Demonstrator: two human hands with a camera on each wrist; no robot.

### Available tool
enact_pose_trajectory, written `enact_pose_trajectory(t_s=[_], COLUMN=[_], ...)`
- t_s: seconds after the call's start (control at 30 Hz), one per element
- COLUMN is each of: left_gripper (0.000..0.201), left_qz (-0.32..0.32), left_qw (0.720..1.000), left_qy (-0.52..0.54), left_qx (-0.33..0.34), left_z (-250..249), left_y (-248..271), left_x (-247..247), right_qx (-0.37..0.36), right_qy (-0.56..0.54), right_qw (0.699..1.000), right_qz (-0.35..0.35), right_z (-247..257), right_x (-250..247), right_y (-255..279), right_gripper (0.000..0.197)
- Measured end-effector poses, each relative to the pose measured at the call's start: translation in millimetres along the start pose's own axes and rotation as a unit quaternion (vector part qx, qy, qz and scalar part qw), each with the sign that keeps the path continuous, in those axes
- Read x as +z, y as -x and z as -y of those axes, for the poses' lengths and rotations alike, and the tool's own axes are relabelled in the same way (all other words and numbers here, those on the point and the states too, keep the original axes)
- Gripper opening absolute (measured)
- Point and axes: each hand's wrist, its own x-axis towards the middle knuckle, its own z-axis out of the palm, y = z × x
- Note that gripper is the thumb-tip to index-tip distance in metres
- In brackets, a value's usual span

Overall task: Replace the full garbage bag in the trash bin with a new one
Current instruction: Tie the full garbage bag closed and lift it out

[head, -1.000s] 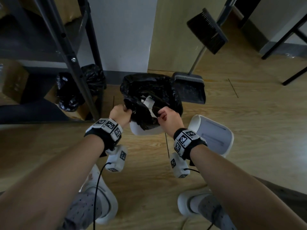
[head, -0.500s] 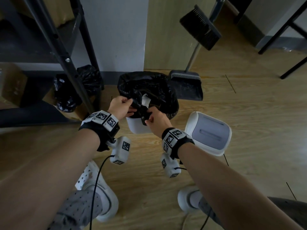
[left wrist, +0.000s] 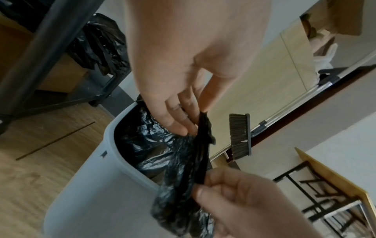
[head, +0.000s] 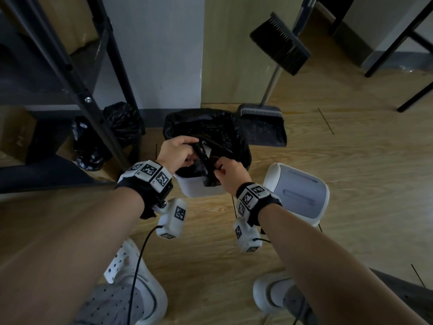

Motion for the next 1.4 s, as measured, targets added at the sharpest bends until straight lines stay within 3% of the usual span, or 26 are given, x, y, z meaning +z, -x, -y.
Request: enact_pose_trajectory(t_s=[0.13, 0.27, 0.37, 0.47, 0.57, 0.73, 0.83, 1.0, 1.17, 1.3, 1.4], left_gripper=[0.032, 0.036, 0.020, 0.016, 0.015, 0.012, 0.010, 0.013, 0.020, 0.015, 0.016], left_qz=[-0.007, 0.005, 0.017, -0.015, -0.036, -0.024, -0.006, 0.010, 0.073, 0.058, 0.031], left_qw=[0.990, 0.948, 0.918, 0.908, 0.907, 0.915, 0.912, 0.912, 0.904, 0.910, 0.917], left_qy=[-0.130, -0.298, -0.371, -0.377, -0.364, -0.348, -0.354, -0.351, -0.375, -0.360, -0.337], left_qx=[0.054, 0.112, 0.141, 0.181, 0.211, 0.202, 0.208, 0.212, 0.194, 0.198, 0.214], left_z=[2, 0, -4, -7, -8, -10, -16, -22, -20, -17, -21], left_y=[-4, -7, -9, -10, -12, -14, -18, -26, -24, -24, -23], left_x=[-1, -1, 2, 5, 6, 2, -6, -21, -22, -16, -9], right_qx=[-0.014, 0.006, 0.002, 0.022, 0.068, 0.046, 0.046, 0.053, 0.049, 0.052, 0.065], right_qy=[0.012, -0.008, -0.032, -0.068, -0.131, -0.039, -0.013, 0.015, 0.019, -0.011, -0.095], right_qw=[0.999, 0.999, 0.999, 0.997, 0.988, 0.993, 0.993, 0.993, 0.997, 0.997, 0.990], right_qz=[-0.046, -0.039, -0.031, -0.015, 0.050, 0.097, 0.105, 0.106, 0.061, 0.059, 0.079], right_z=[-1, 2, 3, -4, -15, -31, -37, -45, -46, -38, -28], right_x=[-16, -33, -40, -44, -49, -48, -49, -52, -64, -63, -59], right_y=[-14, -23, -25, -27, -23, -16, -17, -22, -34, -37, -33], right_gripper=[0.017, 0.017, 0.015, 0.012, 0.034, 0.058, 0.050, 0.012, 0.013, 0.010, 0.022])
